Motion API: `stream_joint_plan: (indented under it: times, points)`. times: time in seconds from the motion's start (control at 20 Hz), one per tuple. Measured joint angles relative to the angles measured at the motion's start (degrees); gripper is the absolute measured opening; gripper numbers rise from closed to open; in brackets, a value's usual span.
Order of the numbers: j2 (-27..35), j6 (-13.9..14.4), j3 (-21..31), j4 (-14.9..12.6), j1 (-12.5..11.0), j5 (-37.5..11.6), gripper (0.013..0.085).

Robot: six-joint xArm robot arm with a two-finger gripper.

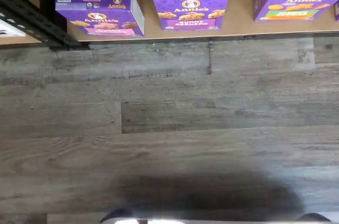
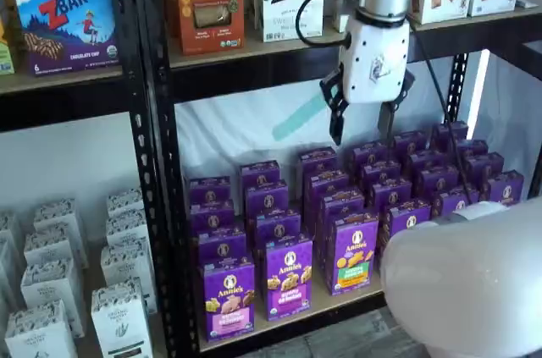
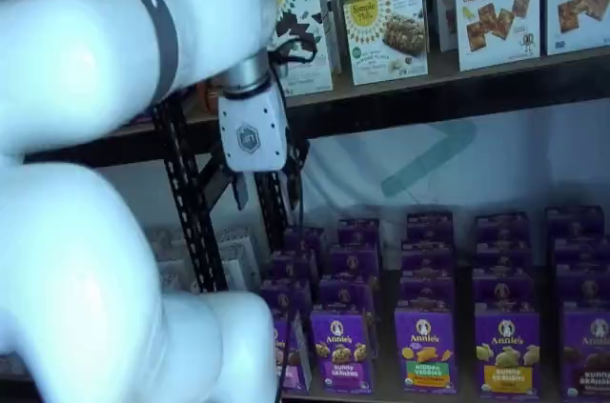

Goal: Pick up the purple box with a pink patch in the middle, on the bottom shelf, the first box from the left

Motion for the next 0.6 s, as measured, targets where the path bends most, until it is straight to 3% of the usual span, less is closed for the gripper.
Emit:
stream_joint_plan:
  times: [0.6]
  points:
    - [6.0, 1.9, 7.9, -1.4, 2.0, -12.4, 0.0850]
